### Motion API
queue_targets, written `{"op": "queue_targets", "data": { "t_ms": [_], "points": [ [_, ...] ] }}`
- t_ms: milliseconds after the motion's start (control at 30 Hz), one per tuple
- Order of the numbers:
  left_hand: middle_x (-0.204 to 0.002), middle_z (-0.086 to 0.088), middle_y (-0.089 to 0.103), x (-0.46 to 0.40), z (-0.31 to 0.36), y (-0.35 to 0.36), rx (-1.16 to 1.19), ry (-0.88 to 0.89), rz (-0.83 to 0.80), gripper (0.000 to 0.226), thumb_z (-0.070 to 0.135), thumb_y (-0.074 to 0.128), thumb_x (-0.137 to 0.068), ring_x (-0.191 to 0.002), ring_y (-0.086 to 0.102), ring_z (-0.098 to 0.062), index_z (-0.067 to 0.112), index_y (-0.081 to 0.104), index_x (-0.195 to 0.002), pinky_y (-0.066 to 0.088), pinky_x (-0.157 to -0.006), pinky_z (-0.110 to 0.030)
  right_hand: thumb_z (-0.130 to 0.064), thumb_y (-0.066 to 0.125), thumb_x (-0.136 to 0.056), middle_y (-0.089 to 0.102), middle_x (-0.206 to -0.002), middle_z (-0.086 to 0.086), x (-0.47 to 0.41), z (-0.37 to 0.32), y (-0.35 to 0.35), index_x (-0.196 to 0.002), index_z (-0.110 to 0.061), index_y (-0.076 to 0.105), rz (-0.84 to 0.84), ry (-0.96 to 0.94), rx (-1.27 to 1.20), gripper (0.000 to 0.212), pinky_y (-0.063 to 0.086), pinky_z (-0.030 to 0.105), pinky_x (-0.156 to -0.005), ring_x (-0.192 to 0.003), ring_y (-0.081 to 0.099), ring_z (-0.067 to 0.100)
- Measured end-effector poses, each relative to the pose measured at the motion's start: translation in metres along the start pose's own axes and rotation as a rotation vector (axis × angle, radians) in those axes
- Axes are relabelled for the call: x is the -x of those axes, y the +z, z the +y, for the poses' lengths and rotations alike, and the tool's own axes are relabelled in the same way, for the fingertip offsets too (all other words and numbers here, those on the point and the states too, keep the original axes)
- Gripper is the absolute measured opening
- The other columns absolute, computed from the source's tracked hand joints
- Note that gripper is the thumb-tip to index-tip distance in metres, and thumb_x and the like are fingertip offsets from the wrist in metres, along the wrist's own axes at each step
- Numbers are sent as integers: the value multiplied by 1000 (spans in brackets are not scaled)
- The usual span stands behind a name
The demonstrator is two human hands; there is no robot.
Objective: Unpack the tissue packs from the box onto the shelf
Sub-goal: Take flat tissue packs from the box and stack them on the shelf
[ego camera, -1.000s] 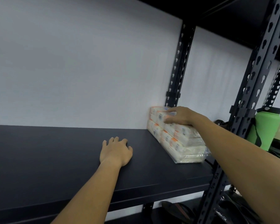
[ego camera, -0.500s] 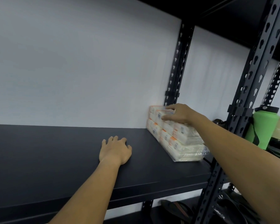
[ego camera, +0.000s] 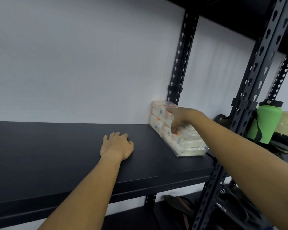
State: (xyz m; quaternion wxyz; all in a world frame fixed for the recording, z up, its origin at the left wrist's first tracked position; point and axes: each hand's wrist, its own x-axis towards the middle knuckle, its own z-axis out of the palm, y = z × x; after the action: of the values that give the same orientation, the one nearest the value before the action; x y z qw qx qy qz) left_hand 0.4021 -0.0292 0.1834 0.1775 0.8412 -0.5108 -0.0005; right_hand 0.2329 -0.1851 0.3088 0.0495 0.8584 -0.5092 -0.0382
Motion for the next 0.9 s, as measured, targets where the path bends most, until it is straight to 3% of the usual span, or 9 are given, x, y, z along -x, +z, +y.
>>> {"op": "queue_targets", "data": {
  "t_ms": [300,467,600,700,900],
  "points": [
    [-155,-8,34,1,-1,-1,24,2,4,50,38,29,-100,-143,27,-26,24,40,-146,14,-120,-45,-43,76,-43,40,-148,1,-4,2,8,-149,-51,13,40,15,-30,124,46,50,-98,-121,51,35],
    [-153,-8,36,4,0,-5,95,7,94,52,38,33,-99,-141,30,-26,23,36,-149,20,-118,-44,-46,73,-66,50,-137,2,10,2,10,-144,-39,32,195,8,-100,89,37,56,-103,-124,45,37],
    [-150,-8,42,18,1,-14,83,39,225,53,39,35,-98,-137,37,-27,23,37,-149,25,-116,-44,-45,64,-78,49,-143,6,28,-4,7,-149,-35,31,395,-85,-50,79,31,56,-105,-129,44,36],
    [-149,-7,42,32,-5,-24,70,43,250,52,39,35,-98,-136,38,-26,23,38,-148,26,-113,-43,-44,60,-78,55,-136,3,46,-16,10,-147,-35,36,472,-169,-68,74,34,53,-102,-125,49,33],
    [-152,-3,40,79,-28,-40,148,30,297,49,38,38,-99,-137,36,-25,25,42,-145,29,-114,-43,-41,62,-83,53,-144,3,108,-50,38,-149,-34,39,530,-306,-331,70,34,51,-108,-134,45,31]
  ]
}}
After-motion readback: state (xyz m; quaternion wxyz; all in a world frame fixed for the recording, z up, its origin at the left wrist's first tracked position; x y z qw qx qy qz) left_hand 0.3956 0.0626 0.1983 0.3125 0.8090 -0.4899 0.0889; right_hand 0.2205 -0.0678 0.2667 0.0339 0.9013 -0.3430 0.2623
